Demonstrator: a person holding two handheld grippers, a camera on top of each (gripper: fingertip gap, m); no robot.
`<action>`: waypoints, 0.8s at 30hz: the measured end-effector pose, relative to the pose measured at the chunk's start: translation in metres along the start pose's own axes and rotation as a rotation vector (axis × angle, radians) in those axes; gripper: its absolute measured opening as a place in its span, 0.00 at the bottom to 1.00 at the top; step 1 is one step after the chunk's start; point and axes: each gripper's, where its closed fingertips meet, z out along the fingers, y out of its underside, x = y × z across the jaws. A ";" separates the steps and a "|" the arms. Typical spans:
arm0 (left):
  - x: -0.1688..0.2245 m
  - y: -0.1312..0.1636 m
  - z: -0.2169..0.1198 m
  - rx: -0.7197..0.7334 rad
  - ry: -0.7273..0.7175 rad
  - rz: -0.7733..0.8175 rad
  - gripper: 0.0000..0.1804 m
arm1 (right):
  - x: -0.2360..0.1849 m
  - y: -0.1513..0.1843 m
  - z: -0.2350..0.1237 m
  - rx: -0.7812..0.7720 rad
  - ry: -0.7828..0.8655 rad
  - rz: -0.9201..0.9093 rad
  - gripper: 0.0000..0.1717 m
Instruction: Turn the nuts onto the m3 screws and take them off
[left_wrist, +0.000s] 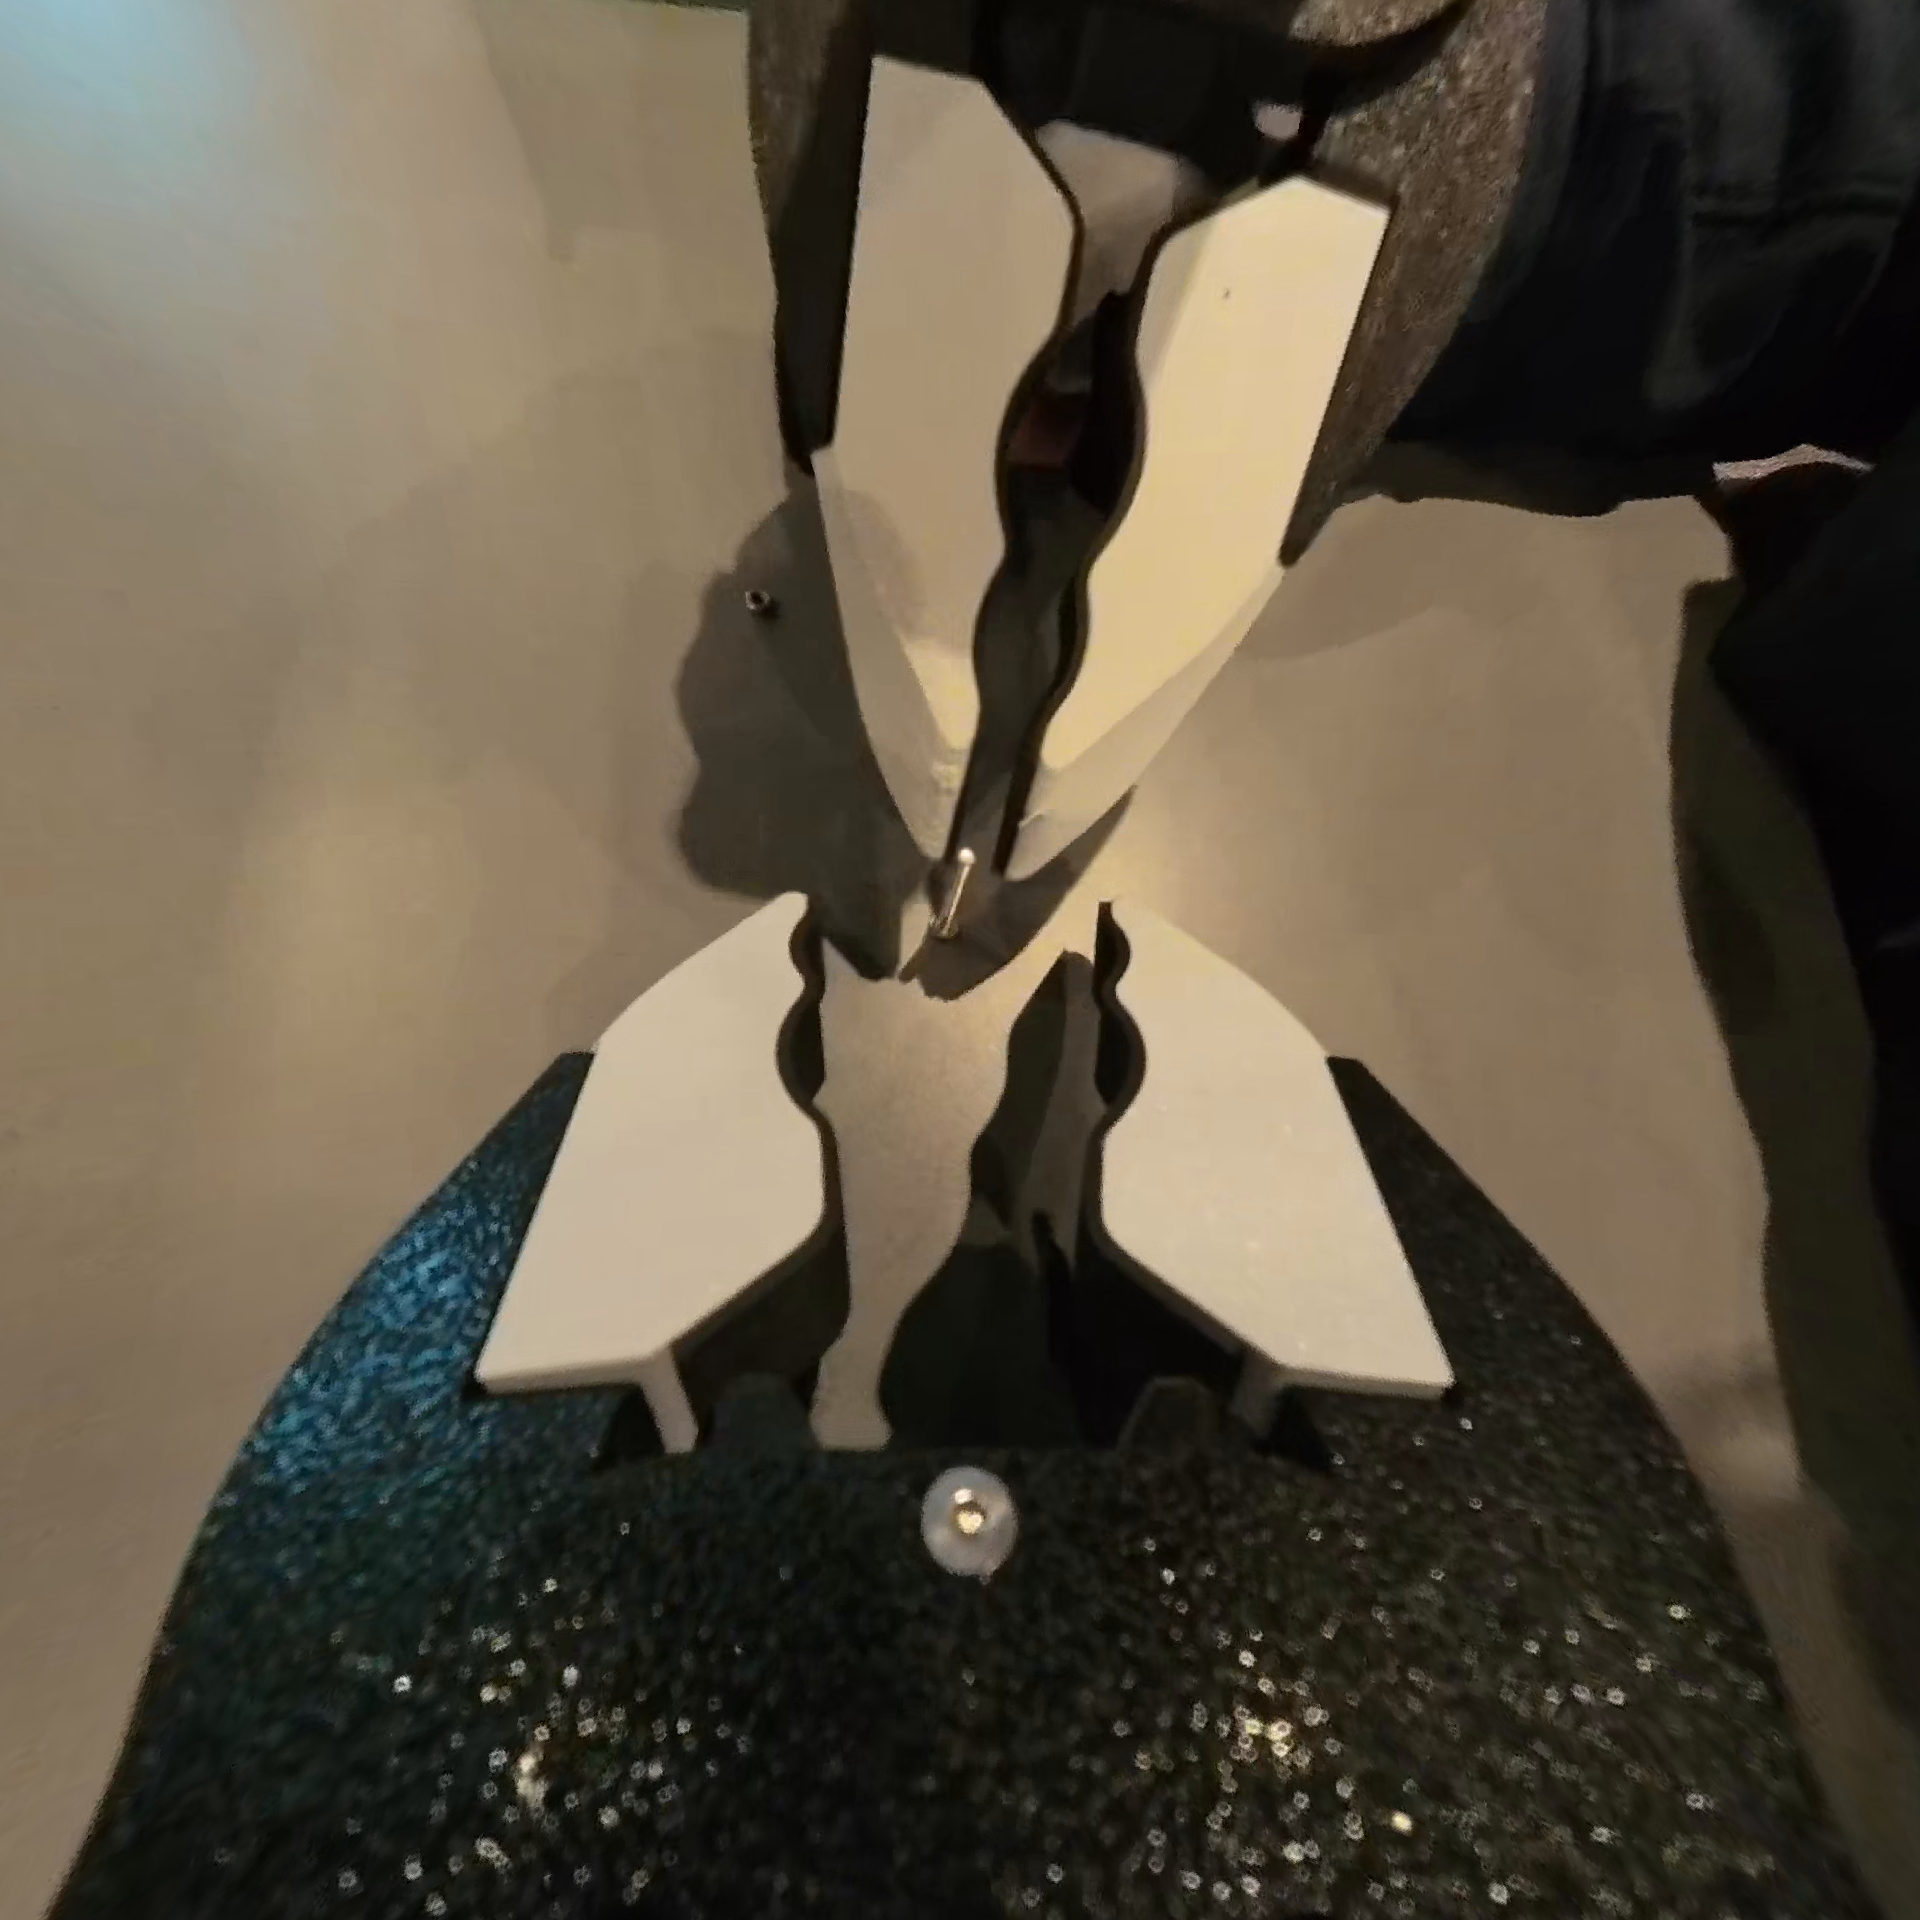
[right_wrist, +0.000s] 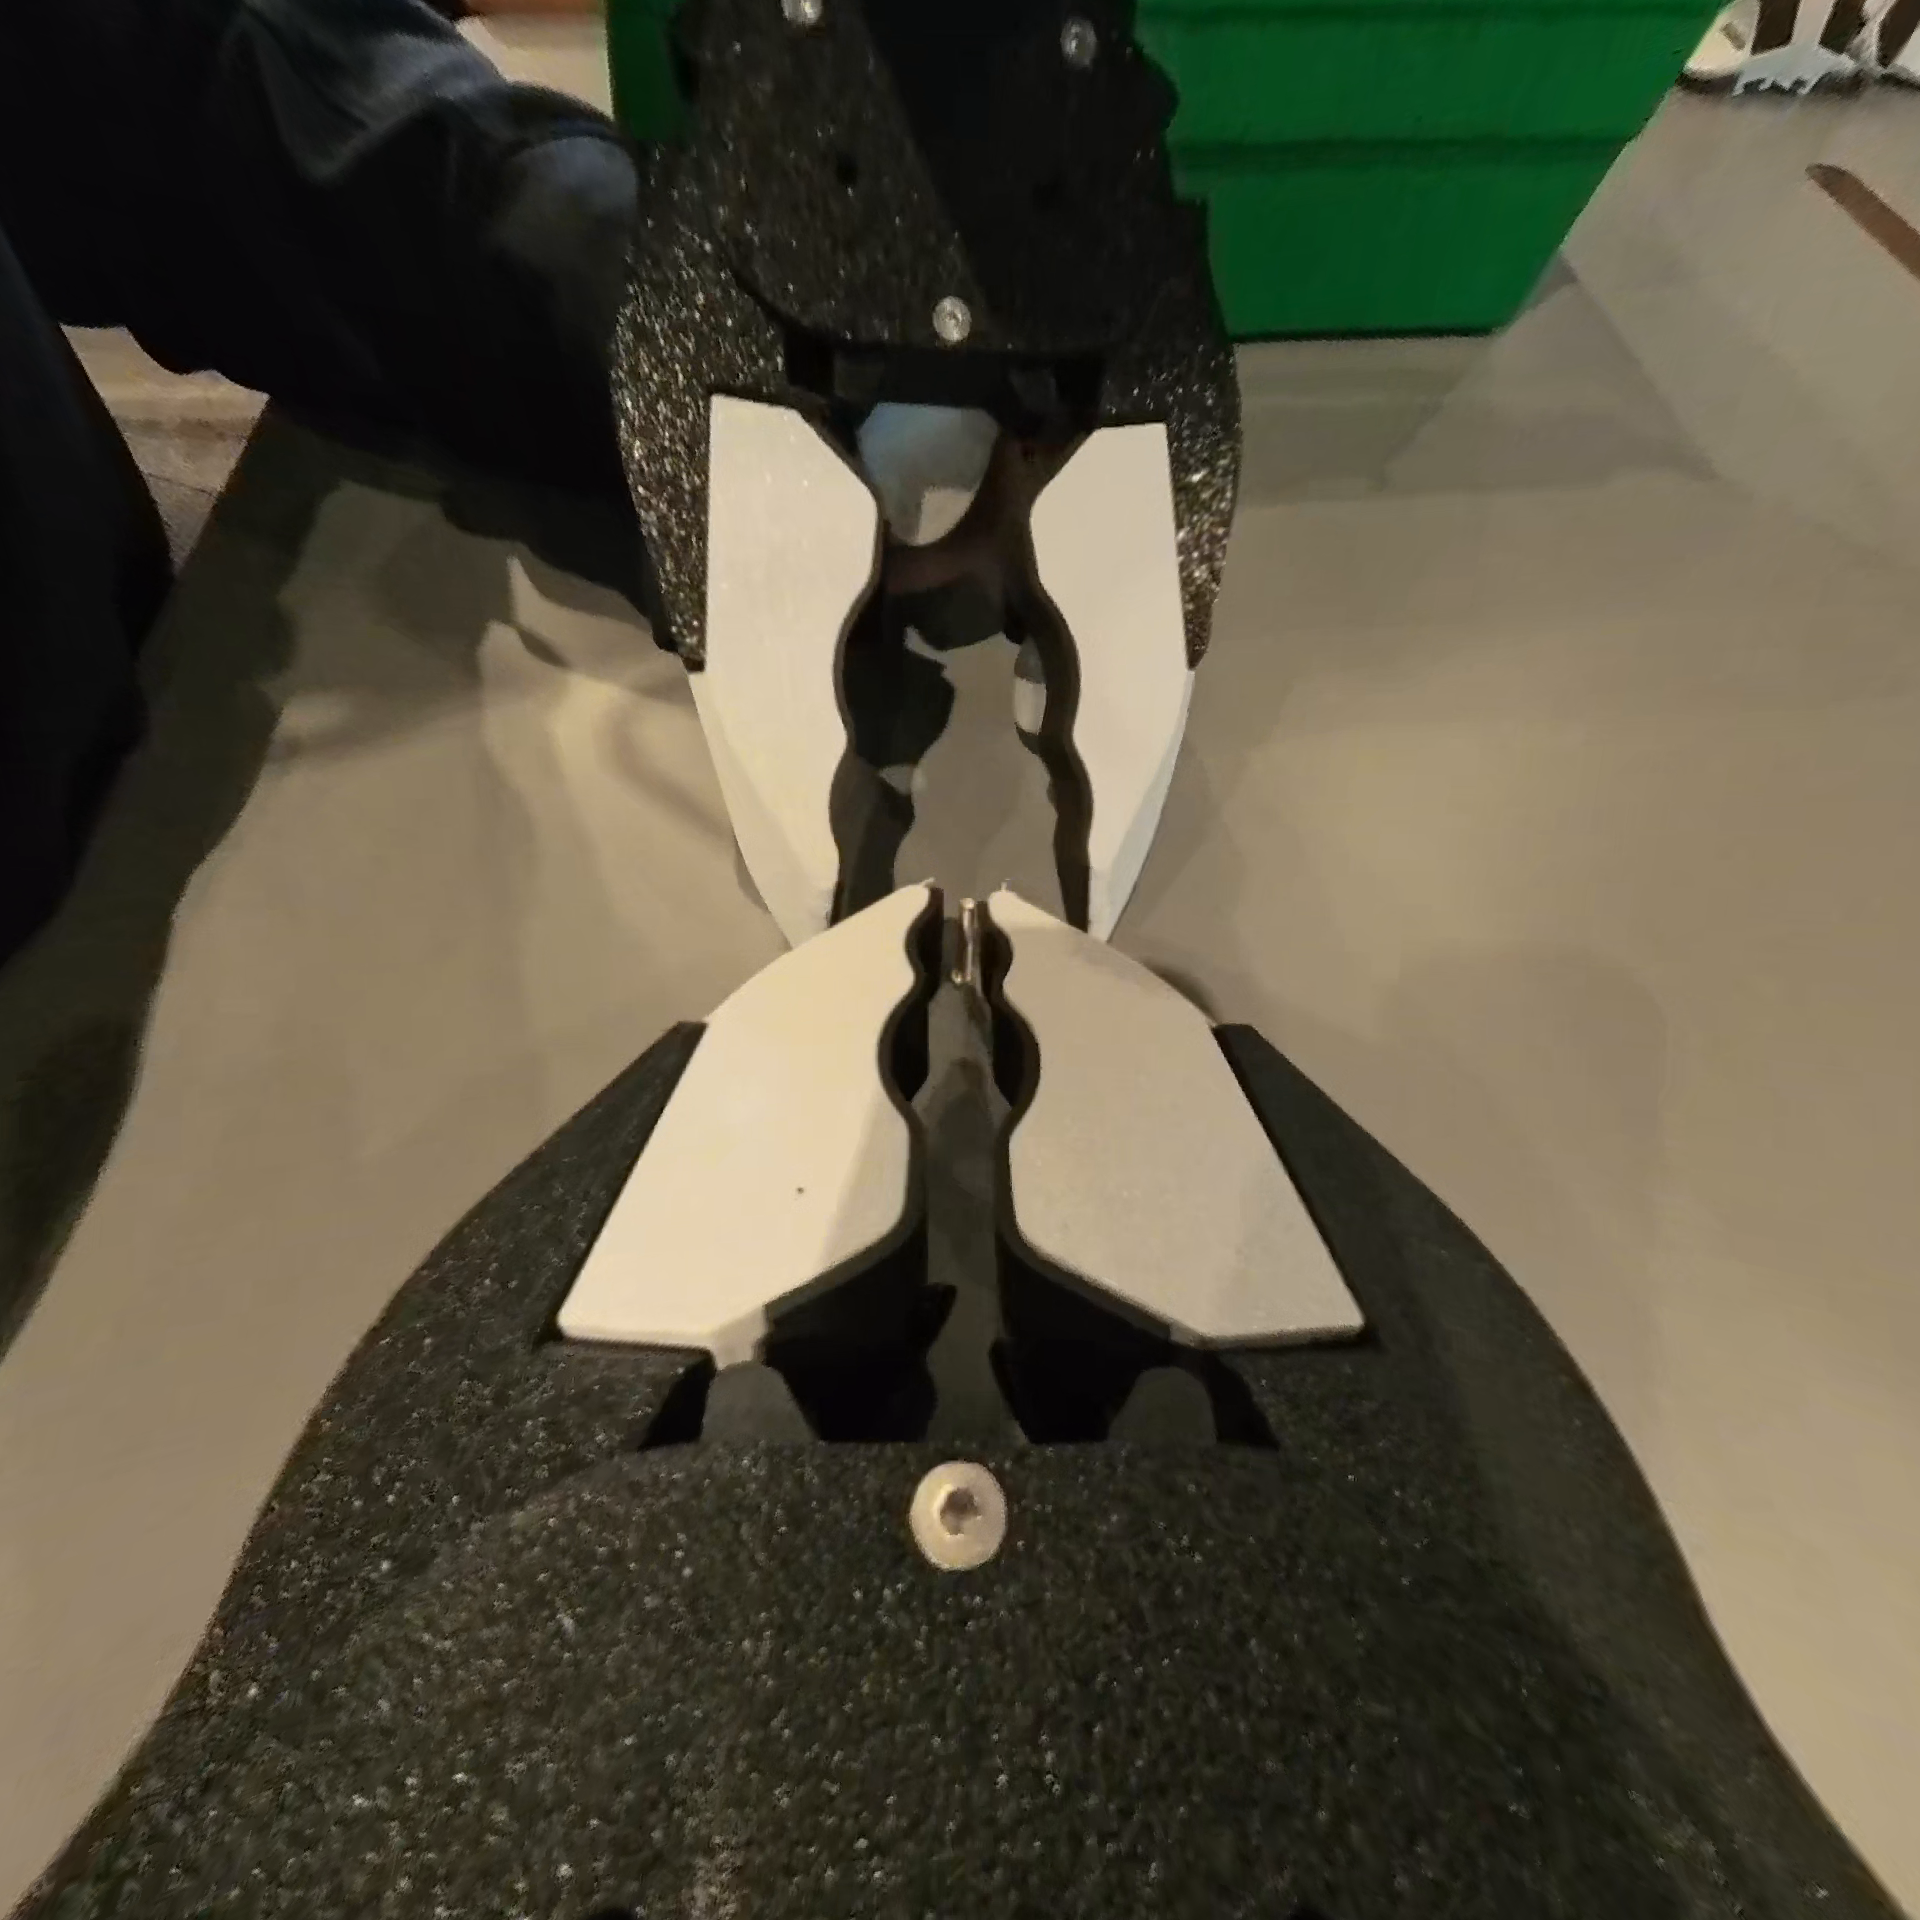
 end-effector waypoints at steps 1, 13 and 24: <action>0.000 0.000 0.000 0.002 0.000 -0.001 0.27 | 0.000 0.001 0.001 -0.011 0.009 -0.009 0.03; -0.003 -0.006 -0.003 0.046 -0.021 -0.001 0.27 | 0.010 -0.016 -0.004 0.116 0.045 0.073 0.01; 0.006 -0.024 -0.012 0.181 -0.016 0.091 0.15 | 0.001 -0.037 -0.013 0.279 -0.052 0.128 0.01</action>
